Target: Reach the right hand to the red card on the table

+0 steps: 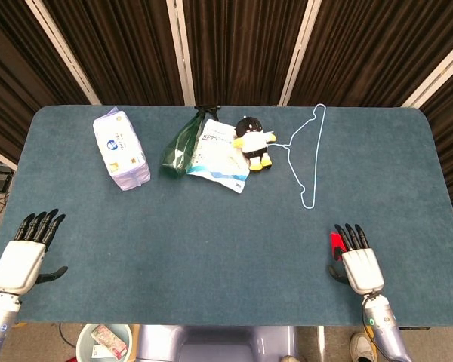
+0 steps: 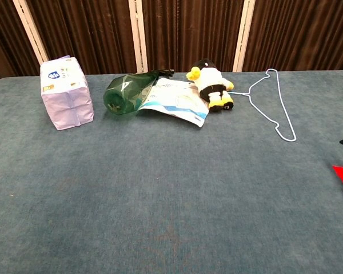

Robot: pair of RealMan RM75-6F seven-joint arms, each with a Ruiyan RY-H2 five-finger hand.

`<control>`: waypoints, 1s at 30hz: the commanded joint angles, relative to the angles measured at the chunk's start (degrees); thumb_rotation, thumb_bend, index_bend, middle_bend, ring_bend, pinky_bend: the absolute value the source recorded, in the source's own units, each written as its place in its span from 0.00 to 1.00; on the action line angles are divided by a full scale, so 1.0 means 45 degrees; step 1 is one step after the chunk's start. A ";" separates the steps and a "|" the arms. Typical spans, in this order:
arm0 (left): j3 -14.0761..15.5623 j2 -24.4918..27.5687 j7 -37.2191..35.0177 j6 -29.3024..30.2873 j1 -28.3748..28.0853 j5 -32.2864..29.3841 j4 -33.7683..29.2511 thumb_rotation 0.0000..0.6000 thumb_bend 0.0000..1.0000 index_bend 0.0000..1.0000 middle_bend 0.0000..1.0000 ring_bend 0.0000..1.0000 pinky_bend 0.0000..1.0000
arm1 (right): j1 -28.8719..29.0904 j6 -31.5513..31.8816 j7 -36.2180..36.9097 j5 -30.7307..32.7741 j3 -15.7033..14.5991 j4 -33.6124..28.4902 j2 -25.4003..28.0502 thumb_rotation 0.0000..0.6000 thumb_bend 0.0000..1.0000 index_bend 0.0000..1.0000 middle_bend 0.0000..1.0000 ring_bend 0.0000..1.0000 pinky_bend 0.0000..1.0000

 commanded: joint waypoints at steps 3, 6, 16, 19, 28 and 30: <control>-0.0036 -0.0055 0.0103 -0.0077 -0.0031 -0.0128 0.0012 1.00 0.10 0.00 0.00 0.00 0.00 | 0.0154 -0.0239 0.0228 0.0161 -0.0001 0.0528 -0.0220 1.00 0.28 0.55 0.07 0.00 0.00; -0.0036 -0.0103 0.0182 -0.0126 -0.0053 -0.0174 0.0042 1.00 0.10 0.00 0.00 0.00 0.00 | 0.0233 -0.0340 0.0322 0.0213 -0.0001 0.0782 -0.0290 1.00 0.28 0.55 0.07 0.00 0.00; -0.0091 -0.0233 0.0416 -0.0216 -0.0097 -0.0389 0.0059 1.00 0.10 0.00 0.00 0.00 0.00 | 0.0447 -0.0580 0.0618 0.0375 0.0002 0.1321 -0.0397 1.00 0.29 0.54 0.07 0.00 0.00; -0.0107 -0.0262 0.0460 -0.0240 -0.0112 -0.0444 0.0074 1.00 0.10 0.00 0.00 0.00 0.00 | 0.0510 -0.0669 0.0687 0.0428 0.0009 0.1439 -0.0419 1.00 0.29 0.54 0.07 0.00 0.00; -0.0144 -0.0364 0.0614 -0.0350 -0.0175 -0.0604 0.0119 1.00 0.10 0.00 0.00 0.00 0.00 | 0.0646 -0.0908 0.0920 0.0525 -0.0055 0.1773 -0.0485 1.00 0.34 0.54 0.07 0.00 0.00; -0.0138 -0.0375 0.0639 -0.0368 -0.0185 -0.0615 0.0109 1.00 0.10 0.00 0.00 0.00 0.00 | 0.0675 -0.0963 0.0973 0.0535 -0.0076 0.1813 -0.0495 1.00 0.35 0.54 0.07 0.00 0.00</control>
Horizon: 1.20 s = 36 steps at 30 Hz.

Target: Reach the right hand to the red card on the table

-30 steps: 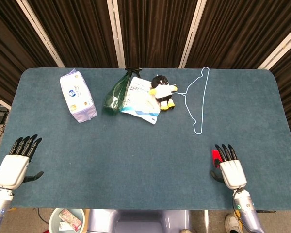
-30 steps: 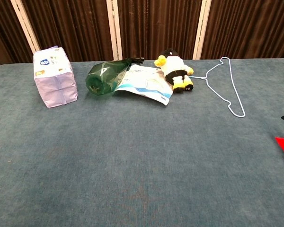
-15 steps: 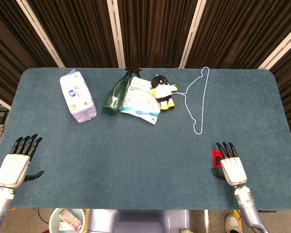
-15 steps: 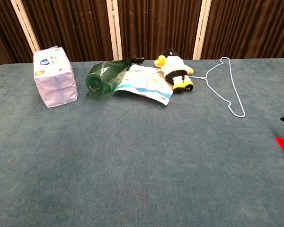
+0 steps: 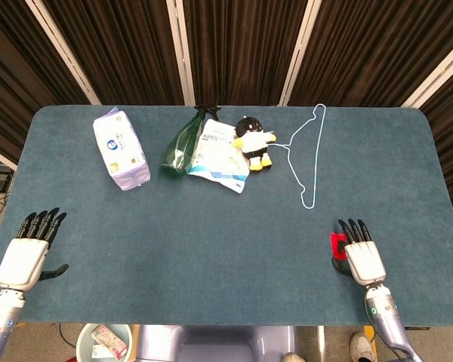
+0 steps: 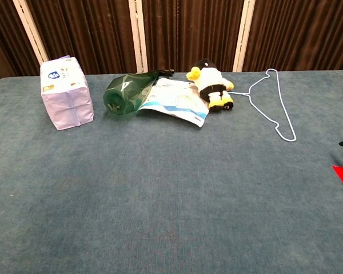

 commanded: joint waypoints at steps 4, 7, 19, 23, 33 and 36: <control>0.0005 -0.0022 0.0044 0.0004 -0.0014 -0.0008 -0.0018 1.00 0.10 0.00 0.00 0.00 0.00 | 0.0037 -0.0252 0.0206 0.0035 -0.0121 0.0034 -0.0028 1.00 0.37 0.56 0.08 0.00 0.00; 0.0015 -0.0041 0.0050 0.0010 -0.0017 -0.0003 0.0001 1.00 0.10 0.00 0.00 0.00 0.00 | 0.0061 -0.0385 0.0315 0.0041 -0.0188 0.0009 -0.0038 1.00 0.40 0.57 0.09 0.00 0.00; 0.0038 -0.0012 -0.0088 0.0008 -0.0058 0.0045 0.0043 1.00 0.10 0.00 0.00 0.00 0.00 | 0.0216 -0.0895 0.0404 0.0296 -0.0152 -0.0310 0.0011 1.00 0.56 0.65 0.12 0.00 0.00; 0.0056 -0.0013 -0.0099 0.0010 -0.0062 0.0062 0.0064 1.00 0.10 0.00 0.00 0.00 0.00 | 0.0288 -0.0834 0.0348 0.0356 -0.0047 -0.0385 0.0088 1.00 0.59 0.67 0.14 0.00 0.00; 0.0057 -0.0036 0.0005 -0.0014 -0.0084 0.0024 0.0026 1.00 0.10 0.00 0.00 0.00 0.00 | 0.0754 -0.0910 0.0156 0.0439 0.0269 -0.0485 0.0813 1.00 0.62 0.68 0.15 0.00 0.00; 0.0053 -0.0076 0.0064 -0.0041 -0.0097 -0.0008 0.0018 1.00 0.10 0.00 0.00 0.00 0.00 | 0.1036 -0.0925 0.0011 0.0456 0.0462 -0.0509 0.1193 1.00 0.62 0.68 0.15 0.00 0.00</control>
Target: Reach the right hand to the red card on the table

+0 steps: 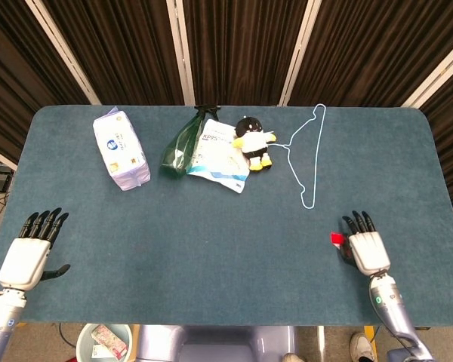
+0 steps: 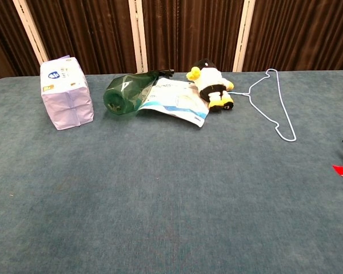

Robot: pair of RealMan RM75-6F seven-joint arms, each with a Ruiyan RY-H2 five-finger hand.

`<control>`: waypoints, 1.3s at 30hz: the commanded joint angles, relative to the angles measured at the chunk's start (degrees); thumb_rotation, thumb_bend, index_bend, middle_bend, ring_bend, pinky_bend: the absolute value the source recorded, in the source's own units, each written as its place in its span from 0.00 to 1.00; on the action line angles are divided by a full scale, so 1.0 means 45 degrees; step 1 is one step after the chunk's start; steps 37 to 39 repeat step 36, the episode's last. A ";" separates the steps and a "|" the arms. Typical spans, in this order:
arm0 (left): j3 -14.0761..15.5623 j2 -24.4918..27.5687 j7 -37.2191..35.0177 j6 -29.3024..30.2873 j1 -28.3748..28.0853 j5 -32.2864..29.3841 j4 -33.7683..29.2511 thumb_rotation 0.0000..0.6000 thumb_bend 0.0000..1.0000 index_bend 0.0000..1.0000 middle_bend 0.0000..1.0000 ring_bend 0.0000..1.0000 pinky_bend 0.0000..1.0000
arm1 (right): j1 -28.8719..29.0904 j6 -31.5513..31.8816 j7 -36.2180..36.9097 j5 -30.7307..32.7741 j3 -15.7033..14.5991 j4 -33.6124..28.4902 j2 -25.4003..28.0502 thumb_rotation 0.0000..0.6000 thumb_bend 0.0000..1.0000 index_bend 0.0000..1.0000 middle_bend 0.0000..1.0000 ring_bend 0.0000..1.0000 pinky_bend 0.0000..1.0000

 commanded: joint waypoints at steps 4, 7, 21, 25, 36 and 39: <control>-0.0002 -0.0061 0.0134 -0.0019 -0.0023 -0.0010 -0.0031 1.00 0.10 0.00 0.00 0.00 0.00 | 0.0617 -0.0096 -0.0287 0.0108 0.0486 -0.0057 0.0636 1.00 0.62 0.68 0.15 0.00 0.00; -0.0004 -0.0109 0.0229 -0.0024 -0.0034 -0.0014 -0.0053 1.00 0.10 0.00 0.00 0.00 0.00 | 0.1071 -0.0153 -0.0478 0.0202 0.0868 -0.0029 0.0989 1.00 0.62 0.68 0.15 0.00 0.00; -0.0071 0.0044 0.0039 0.0085 -0.0025 -0.0044 -0.0256 1.00 0.10 0.00 0.00 0.00 0.00 | 0.0277 0.2950 -0.2161 0.0654 0.1876 -0.3905 0.2951 1.00 0.62 0.64 0.12 0.00 0.00; -0.0010 0.0300 -0.0376 0.0281 0.0051 0.0173 -0.0362 1.00 0.10 0.00 0.00 0.00 0.00 | -0.1256 0.4256 -0.3114 0.0855 0.1271 -0.6421 0.3632 1.00 0.60 0.62 0.11 0.00 0.00; 0.0187 0.0610 -0.0735 0.0497 0.0214 0.0476 -0.0458 1.00 0.10 0.00 0.00 0.00 0.00 | -0.3172 0.5099 -0.4408 0.1640 0.0356 -0.9624 0.4546 1.00 0.57 0.57 0.08 0.00 0.00; 0.0187 0.0610 -0.0735 0.0497 0.0214 0.0476 -0.0458 1.00 0.10 0.00 0.00 0.00 0.00 | -0.3172 0.5099 -0.4408 0.1640 0.0356 -0.9624 0.4546 1.00 0.57 0.57 0.08 0.00 0.00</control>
